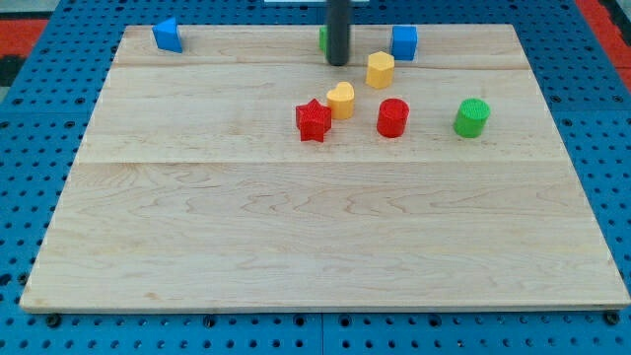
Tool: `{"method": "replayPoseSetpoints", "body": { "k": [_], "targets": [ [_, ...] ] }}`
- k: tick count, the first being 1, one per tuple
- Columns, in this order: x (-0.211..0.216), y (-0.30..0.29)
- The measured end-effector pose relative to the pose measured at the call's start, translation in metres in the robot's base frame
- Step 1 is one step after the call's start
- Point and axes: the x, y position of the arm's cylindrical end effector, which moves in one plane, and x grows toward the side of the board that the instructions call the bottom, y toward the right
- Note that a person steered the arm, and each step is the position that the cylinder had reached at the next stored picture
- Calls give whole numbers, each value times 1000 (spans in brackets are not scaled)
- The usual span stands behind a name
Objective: Push the blue cube towards the green circle
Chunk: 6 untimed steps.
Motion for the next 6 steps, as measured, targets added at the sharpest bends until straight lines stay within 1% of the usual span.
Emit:
{"method": "replayPoseSetpoints", "body": {
  "k": [1, 2, 3, 4, 5, 6],
  "targets": [
    [-39, 4],
    [-61, 53],
    [-37, 89],
    [3, 90],
    [22, 109],
    [3, 148]
  ]
}}
